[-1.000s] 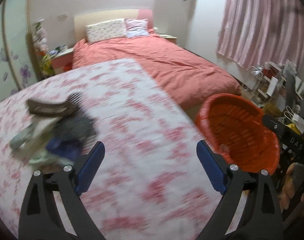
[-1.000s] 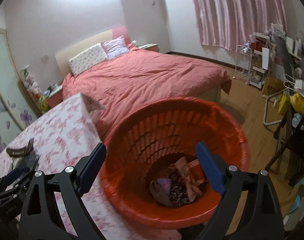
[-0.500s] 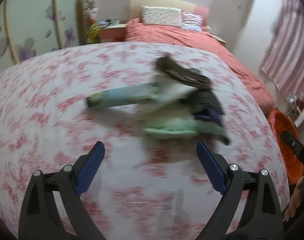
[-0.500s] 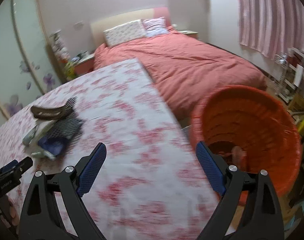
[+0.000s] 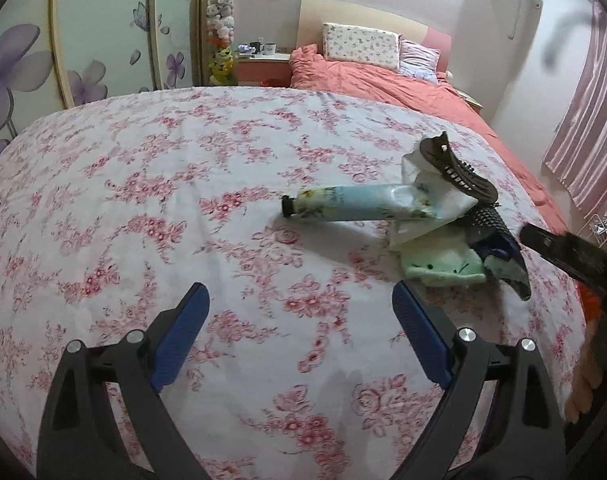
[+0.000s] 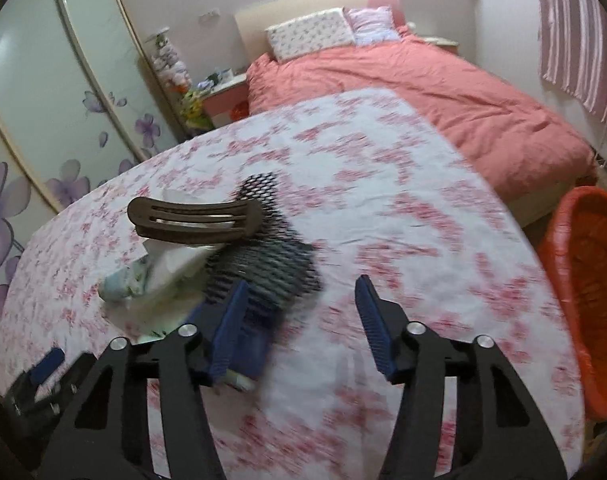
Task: Collect trash
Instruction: 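Move both tools back over the remaining clutter on the bed, then grasp the black mesh scrubber with the right tool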
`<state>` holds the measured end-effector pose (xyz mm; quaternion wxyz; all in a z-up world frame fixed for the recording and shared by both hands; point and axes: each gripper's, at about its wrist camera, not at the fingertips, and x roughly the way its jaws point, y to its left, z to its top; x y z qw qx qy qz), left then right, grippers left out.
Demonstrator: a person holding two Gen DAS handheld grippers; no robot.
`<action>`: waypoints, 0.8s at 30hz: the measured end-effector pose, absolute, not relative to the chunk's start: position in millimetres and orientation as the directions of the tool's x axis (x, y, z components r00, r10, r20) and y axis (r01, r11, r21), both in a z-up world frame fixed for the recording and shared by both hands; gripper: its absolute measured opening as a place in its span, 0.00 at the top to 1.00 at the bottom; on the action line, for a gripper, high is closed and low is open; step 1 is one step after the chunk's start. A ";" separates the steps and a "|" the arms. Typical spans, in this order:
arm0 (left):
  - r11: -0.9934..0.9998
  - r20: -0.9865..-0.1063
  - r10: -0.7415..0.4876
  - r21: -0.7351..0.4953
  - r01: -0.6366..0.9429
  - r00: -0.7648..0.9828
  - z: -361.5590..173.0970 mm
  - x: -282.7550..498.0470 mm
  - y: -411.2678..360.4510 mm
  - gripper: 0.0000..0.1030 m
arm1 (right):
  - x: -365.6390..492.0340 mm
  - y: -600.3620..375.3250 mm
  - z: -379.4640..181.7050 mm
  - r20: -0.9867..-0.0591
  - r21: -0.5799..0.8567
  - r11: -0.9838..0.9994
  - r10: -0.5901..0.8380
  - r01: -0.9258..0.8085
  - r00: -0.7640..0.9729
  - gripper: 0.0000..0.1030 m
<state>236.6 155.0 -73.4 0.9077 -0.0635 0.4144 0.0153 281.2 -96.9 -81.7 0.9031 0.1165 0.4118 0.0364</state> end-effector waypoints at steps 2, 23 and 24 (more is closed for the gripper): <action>0.991 -0.756 -0.027 -0.107 -0.082 0.654 -73.8 235.9 157.0 0.12 | 287.8 -88.5 -83.7 -0.740 0.230 0.973 0.155 0.030 0.654 0.52; 0.991 -0.765 -0.049 -0.118 -0.064 0.642 -79.3 241.4 145.2 0.12 | 305.2 -76.9 -91.2 -0.745 0.269 0.962 0.230 -0.033 0.626 0.86; 0.991 -0.764 -0.049 -0.116 -0.063 0.643 -79.0 240.9 145.2 0.12 | 301.8 -79.4 -89.3 -0.739 0.265 0.964 0.222 -0.029 0.636 0.87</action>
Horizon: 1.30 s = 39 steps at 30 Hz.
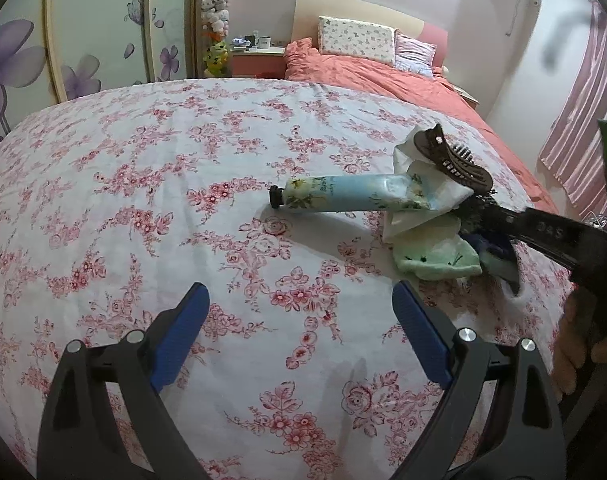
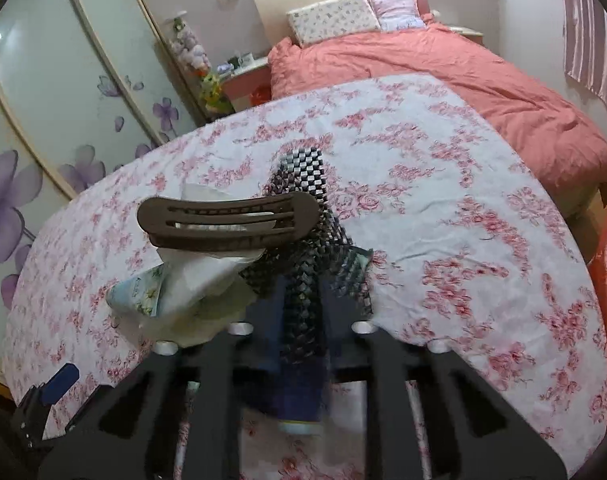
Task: Collect trash
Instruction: 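Grasp the black mesh scrubber with the right tool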
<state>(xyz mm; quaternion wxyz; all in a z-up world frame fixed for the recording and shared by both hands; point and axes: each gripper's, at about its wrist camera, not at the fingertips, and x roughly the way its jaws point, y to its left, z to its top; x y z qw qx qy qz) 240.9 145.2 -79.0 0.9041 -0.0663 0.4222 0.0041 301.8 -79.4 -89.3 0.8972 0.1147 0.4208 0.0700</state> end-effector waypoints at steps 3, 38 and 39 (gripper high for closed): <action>0.990 -0.766 -0.051 -0.121 -0.066 0.641 -79.9 242.2 145.4 0.12 | 290.3 -93.5 -81.8 -0.712 0.283 0.959 0.230 -0.029 0.663 0.90; 0.988 -0.763 -0.082 -0.147 -0.048 0.641 -80.9 249.5 129.2 0.12 | 244.3 -177.4 -94.2 -0.725 0.178 0.970 0.016 0.165 0.688 0.66; 0.988 -0.762 -0.081 -0.146 -0.049 0.643 -80.3 250.4 128.6 0.12 | 244.5 -175.1 -90.2 -0.717 0.185 0.974 0.041 0.133 0.696 0.66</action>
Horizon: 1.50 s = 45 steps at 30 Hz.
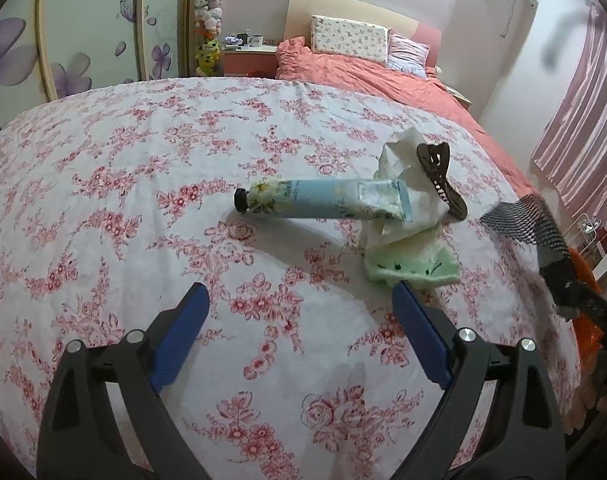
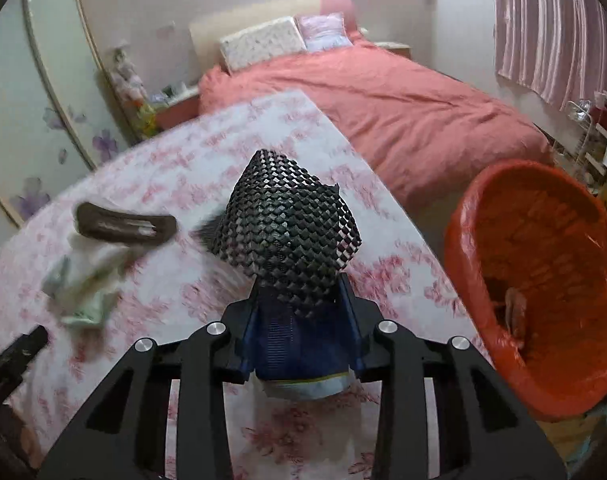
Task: Collect trash
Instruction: 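Grasp the black mesh scrubber with the right tool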
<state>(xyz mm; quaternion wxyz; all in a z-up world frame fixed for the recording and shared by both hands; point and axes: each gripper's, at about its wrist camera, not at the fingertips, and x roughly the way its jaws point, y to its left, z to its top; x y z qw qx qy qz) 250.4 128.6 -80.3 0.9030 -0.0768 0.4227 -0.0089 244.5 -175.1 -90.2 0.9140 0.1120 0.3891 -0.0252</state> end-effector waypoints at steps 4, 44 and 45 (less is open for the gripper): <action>0.988 -0.761 -0.081 -0.145 -0.047 0.644 -79.7 252.6 125.3 0.12 | 243.0 -155.8 -79.2 -0.693 0.150 0.988 0.073 0.045 0.717 0.66; 0.984 -0.767 -0.112 -0.174 -0.036 0.632 -83.5 249.6 130.4 0.12 | 304.8 -127.5 -91.6 -0.765 0.132 0.991 0.079 0.035 0.639 0.43; 0.984 -0.768 -0.112 -0.174 -0.038 0.631 -83.5 249.8 130.4 0.12 | 307.1 -122.8 -95.3 -0.772 0.093 0.995 0.049 0.036 0.634 0.45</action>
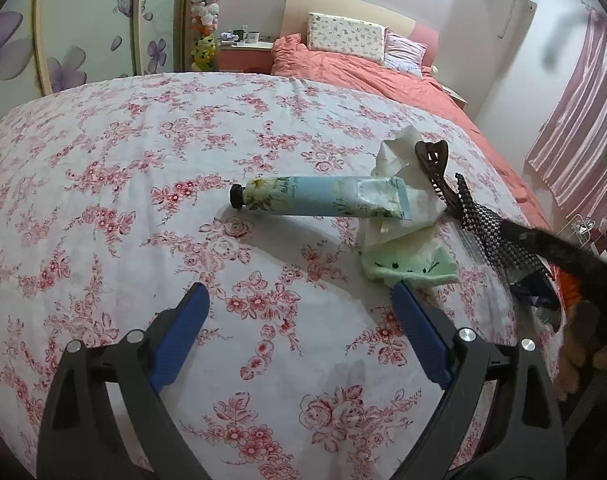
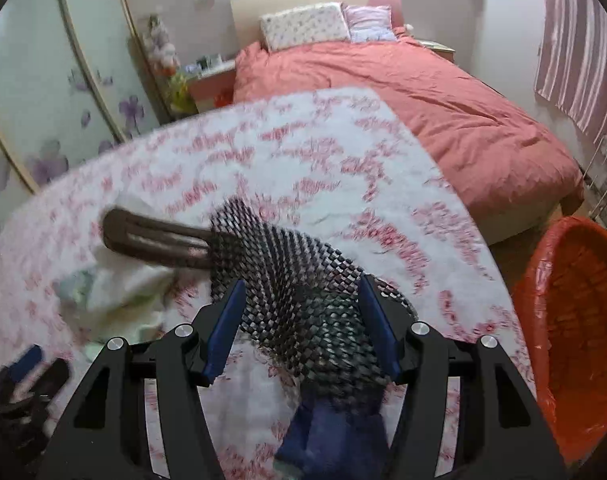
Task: Collect trash
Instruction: 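Grasp the black mesh scrubber with the right tool, then grasp the blue-green hand cream tube with the left tool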
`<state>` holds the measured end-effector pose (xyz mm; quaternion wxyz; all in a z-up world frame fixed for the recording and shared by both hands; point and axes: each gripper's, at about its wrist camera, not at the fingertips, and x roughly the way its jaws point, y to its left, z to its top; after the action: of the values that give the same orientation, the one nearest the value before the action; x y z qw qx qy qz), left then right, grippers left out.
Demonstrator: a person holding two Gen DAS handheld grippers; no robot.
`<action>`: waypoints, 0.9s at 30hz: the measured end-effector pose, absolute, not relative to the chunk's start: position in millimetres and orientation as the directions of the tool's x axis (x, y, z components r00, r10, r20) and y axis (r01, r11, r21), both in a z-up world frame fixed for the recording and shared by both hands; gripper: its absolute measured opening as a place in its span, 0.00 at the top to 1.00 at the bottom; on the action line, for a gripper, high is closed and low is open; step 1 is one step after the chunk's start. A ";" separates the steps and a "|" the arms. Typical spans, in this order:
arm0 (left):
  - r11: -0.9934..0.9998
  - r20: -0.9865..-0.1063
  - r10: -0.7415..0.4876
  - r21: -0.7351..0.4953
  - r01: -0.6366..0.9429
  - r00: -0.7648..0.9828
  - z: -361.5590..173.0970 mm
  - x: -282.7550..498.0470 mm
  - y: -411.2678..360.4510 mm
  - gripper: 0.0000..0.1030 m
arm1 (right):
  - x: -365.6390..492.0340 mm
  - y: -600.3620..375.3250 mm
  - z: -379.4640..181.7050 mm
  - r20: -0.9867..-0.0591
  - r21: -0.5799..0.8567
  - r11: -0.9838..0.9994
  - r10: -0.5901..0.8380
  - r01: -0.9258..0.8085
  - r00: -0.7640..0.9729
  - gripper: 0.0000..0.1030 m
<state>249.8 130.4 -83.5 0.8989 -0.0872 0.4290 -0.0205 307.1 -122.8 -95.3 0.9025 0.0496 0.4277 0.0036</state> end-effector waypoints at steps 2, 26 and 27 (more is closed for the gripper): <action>0.983 -0.768 -0.113 -0.178 -0.040 0.631 -83.2 249.6 131.1 0.12 | 307.2 -115.9 -98.4 -0.765 0.005 0.999 -0.018 0.034 0.644 0.70; 0.988 -0.761 -0.084 -0.148 -0.046 0.643 -75.6 260.6 125.6 0.12 | 280.1 -151.8 -72.6 -0.695 0.196 0.981 0.131 0.011 0.707 0.94; 0.988 -0.761 -0.083 -0.147 -0.047 0.644 -75.2 262.5 124.8 0.12 | 277.8 -153.5 -69.6 -0.687 0.203 0.979 0.133 0.014 0.715 0.94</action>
<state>262.5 124.8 -75.2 0.9033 -0.0768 0.4220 -0.0099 277.8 -153.5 -69.6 0.9208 0.0972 0.3763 0.0323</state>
